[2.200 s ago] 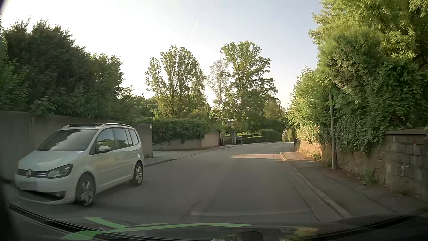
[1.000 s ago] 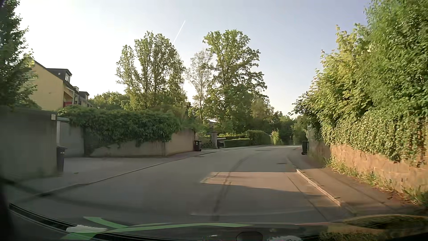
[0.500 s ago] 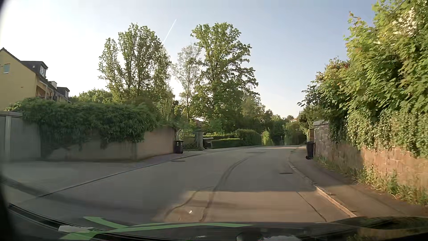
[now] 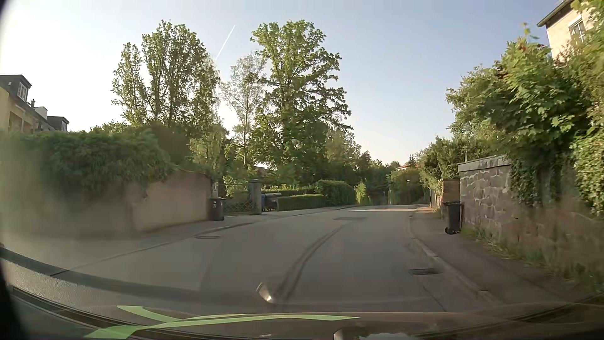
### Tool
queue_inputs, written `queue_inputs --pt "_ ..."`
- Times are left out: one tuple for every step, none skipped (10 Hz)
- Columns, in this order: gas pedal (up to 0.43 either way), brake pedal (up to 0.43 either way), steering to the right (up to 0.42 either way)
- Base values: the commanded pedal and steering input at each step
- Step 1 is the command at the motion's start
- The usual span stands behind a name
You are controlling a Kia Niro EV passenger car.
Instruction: Follow the waypoints while adhering to traffic rules and regulations
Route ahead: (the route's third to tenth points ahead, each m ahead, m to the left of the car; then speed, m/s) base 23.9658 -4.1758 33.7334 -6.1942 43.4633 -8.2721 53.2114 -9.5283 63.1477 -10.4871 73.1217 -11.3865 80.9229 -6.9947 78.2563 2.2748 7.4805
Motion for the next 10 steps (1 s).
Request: queue_inputs --pt "0.047 0.0 0.05" --pt "0.047 0.0 0.051" --pt "0.047 0.0 0.051" --pt "0.047 0.0 0.051" --pt "0.047 0.0 0.051" --pt "0.047 0.0 0.051" --pt "0.047 0.0 0.051" --pt "0.047 0.0 0.051" --pt "0.047 0.0 0.05" --pt "0.059 0.0 0.05"
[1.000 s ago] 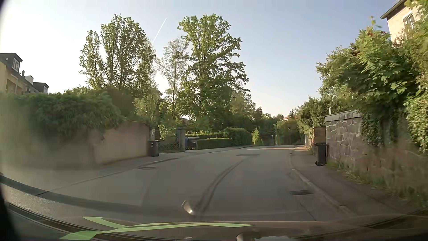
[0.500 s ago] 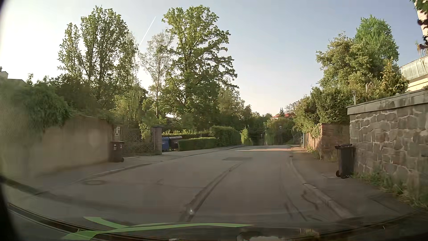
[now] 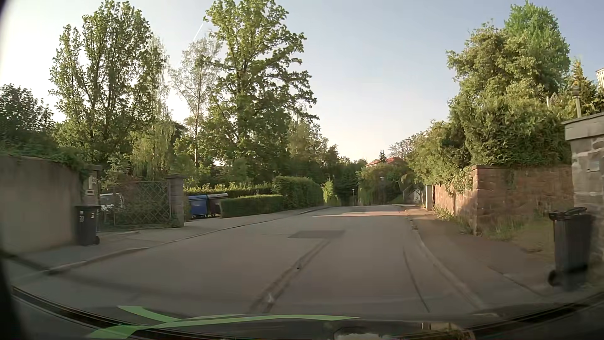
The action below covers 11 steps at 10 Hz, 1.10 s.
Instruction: Follow the waypoints while adhering to traffic rules and regulations
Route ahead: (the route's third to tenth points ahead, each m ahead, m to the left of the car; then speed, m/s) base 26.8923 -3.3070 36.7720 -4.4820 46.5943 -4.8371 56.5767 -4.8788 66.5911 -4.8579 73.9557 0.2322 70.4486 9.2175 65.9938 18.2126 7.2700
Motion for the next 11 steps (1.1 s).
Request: queue_inputs --pt "0.059 0.0 0.049" --pt "0.059 0.0 0.048" --pt "0.059 0.0 0.048" --pt "0.059 0.0 0.049" --pt "0.059 0.0 0.049" --pt "0.059 0.0 0.05" --pt "0.059 0.0 0.053" --pt "0.059 0.0 0.055" --pt "0.059 0.0 0.055" --pt "0.059 0.0 0.055" --pt "0.059 0.0 0.054"
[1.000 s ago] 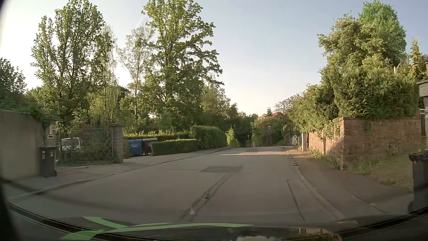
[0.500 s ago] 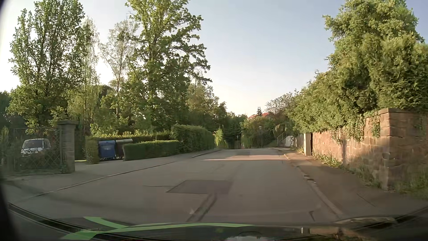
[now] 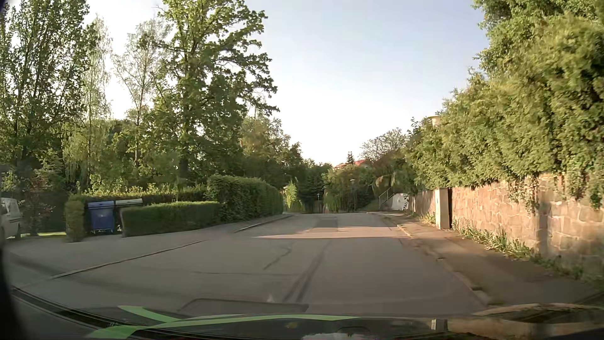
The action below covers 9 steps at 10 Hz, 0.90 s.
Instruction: Follow the waypoints while adhering to traffic rules and regulations
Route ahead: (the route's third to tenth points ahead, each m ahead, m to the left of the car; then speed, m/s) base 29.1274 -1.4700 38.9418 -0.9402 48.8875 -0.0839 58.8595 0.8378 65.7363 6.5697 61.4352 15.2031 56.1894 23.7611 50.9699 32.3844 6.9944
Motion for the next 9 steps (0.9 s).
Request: queue_inputs --pt "0.059 0.0 0.051" --pt "0.059 0.0 0.045" --pt "0.059 0.0 0.043" --pt "0.079 0.0 0.041" --pt "0.079 0.0 0.039" --pt "0.079 0.0 0.037" --pt "0.087 0.0 0.035" --pt "0.087 0.0 0.028" --pt "0.087 0.0 0.022"
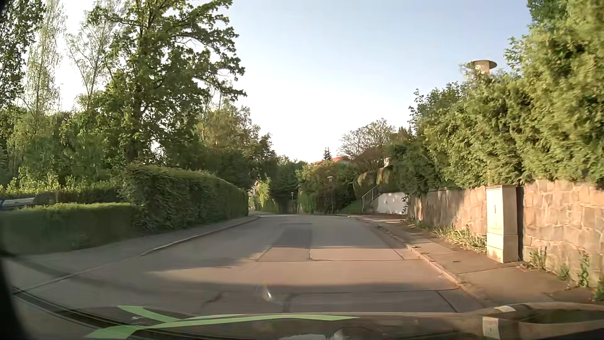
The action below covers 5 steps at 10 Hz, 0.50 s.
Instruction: Follow the waypoints while adhering to traffic rules and regulations
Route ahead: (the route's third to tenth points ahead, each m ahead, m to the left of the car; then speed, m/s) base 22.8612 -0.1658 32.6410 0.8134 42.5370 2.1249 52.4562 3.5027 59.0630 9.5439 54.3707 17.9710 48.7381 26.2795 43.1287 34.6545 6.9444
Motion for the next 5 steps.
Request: queue_inputs --pt "0.087 0.0 0.019" --pt "0.087 0.0 0.015" --pt "0.087 0.0 0.013" --pt "0.087 0.0 0.012" --pt "0.087 0.0 0.009"
